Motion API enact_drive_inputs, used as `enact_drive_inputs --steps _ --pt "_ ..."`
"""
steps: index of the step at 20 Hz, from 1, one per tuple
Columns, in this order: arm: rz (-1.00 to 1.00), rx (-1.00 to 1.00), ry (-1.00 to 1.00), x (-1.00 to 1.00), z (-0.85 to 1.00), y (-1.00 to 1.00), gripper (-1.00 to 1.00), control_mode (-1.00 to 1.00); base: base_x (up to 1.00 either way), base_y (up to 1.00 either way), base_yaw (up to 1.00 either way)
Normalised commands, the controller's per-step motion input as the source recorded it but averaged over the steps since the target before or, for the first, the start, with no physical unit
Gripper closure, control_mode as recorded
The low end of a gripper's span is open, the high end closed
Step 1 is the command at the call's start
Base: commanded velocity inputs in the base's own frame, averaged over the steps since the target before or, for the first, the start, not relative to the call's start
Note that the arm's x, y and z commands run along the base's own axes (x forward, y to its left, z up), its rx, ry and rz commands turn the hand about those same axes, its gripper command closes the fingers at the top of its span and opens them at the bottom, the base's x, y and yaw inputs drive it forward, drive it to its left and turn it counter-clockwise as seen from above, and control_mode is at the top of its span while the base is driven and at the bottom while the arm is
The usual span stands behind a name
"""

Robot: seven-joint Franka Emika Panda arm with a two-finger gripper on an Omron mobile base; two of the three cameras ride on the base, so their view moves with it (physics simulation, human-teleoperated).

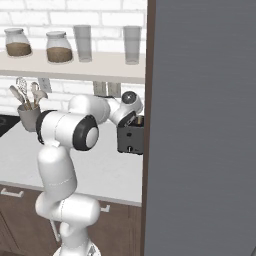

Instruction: Start the toaster. Once the lever pops up, take the bread to the plate on the dining counter.

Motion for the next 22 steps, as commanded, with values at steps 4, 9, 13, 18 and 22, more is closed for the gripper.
enact_drive_inputs --steps 4,9,13,18,22 --pt "0.00 0.00 -0.01 0.09 -0.26 0.00 -1.00 -1.00 0.00 0.00 0.00" --pt "0.00 0.00 -0.06 0.04 -0.19 0.00 -1.00 -1.00 0.00 0.00 0.00" --pt "0.00 0.03 -0.16 0.00 -0.06 0.00 1.00 -1.00 0.00 0.00 0.00" --pt "0.00 0.03 -0.08 0.03 -0.16 0.00 1.00 -1.00 0.00 0.00 0.00" --pt "0.00 0.02 0.00 0.14 -0.21 0.00 1.00 -1.00 0.00 0.00 0.00"
